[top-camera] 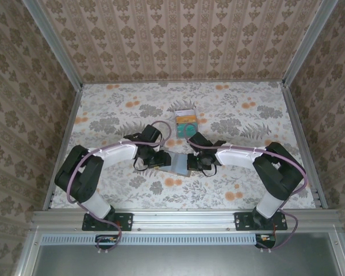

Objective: Take the credit cards out of the card holder

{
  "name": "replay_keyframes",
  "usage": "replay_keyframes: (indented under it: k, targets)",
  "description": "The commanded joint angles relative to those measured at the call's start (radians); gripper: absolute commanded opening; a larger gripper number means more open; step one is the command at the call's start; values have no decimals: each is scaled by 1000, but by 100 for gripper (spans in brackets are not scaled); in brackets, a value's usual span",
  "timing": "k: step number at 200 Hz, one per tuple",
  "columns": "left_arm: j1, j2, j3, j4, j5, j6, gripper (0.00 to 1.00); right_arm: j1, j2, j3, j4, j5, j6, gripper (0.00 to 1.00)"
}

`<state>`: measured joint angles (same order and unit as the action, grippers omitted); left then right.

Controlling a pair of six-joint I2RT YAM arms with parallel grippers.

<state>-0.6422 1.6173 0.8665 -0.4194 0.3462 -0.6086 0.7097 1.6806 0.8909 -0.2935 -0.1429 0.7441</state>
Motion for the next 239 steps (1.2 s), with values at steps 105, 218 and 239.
replay_keyframes:
  k: [105,218,239]
  targets:
    - [-24,34,16,12,3,11,46,0,44,31,-30,-1,1,2]
    - [-78,78,117,-8,62,44,46,0,56,51,-39,-4,-5,2]
    - [-54,29,115,-27,35,41,48,0,56,55,-45,-1,-8,2]
